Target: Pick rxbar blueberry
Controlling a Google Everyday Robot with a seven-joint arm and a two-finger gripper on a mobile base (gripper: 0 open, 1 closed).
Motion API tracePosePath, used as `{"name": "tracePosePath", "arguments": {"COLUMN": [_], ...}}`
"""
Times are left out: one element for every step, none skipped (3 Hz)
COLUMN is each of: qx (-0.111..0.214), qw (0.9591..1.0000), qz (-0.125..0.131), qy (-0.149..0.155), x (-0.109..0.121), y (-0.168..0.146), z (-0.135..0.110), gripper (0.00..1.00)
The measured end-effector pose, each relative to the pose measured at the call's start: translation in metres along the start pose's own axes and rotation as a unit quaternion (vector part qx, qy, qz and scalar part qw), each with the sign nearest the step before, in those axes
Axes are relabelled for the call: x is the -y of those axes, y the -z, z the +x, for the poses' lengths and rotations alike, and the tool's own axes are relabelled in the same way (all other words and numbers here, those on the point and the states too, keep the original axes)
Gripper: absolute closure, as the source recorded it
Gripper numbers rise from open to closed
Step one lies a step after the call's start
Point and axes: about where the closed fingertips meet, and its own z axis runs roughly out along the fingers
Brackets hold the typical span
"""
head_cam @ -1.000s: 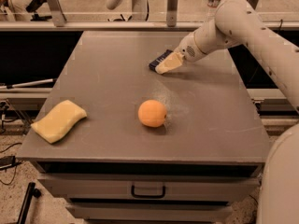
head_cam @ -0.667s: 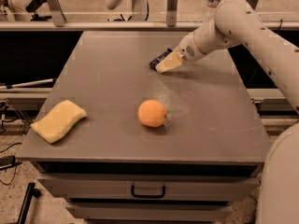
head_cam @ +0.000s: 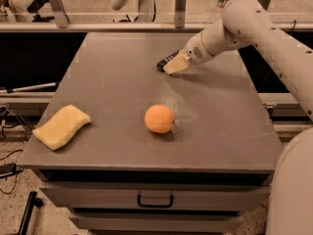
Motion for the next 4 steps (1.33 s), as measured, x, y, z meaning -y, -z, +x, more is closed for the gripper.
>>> {"name": "tracePosePath", "arguments": {"qx": [0.000, 0.048, 0.105, 0.125], "qw": [1.0000, 0.9986, 0.9917, 0.9866], "qz": [0.000, -0.015, -0.057, -0.080], "qy": [0.000, 0.017, 0.047, 0.068], "x": [0.000, -0.007, -0.025, -0.037], "y": [0.000, 0.021, 0.043, 0.054], "z": [0.000, -0.030, -0.068, -0.087], "gripper": [1.00, 1.00, 1.00, 1.00]}}
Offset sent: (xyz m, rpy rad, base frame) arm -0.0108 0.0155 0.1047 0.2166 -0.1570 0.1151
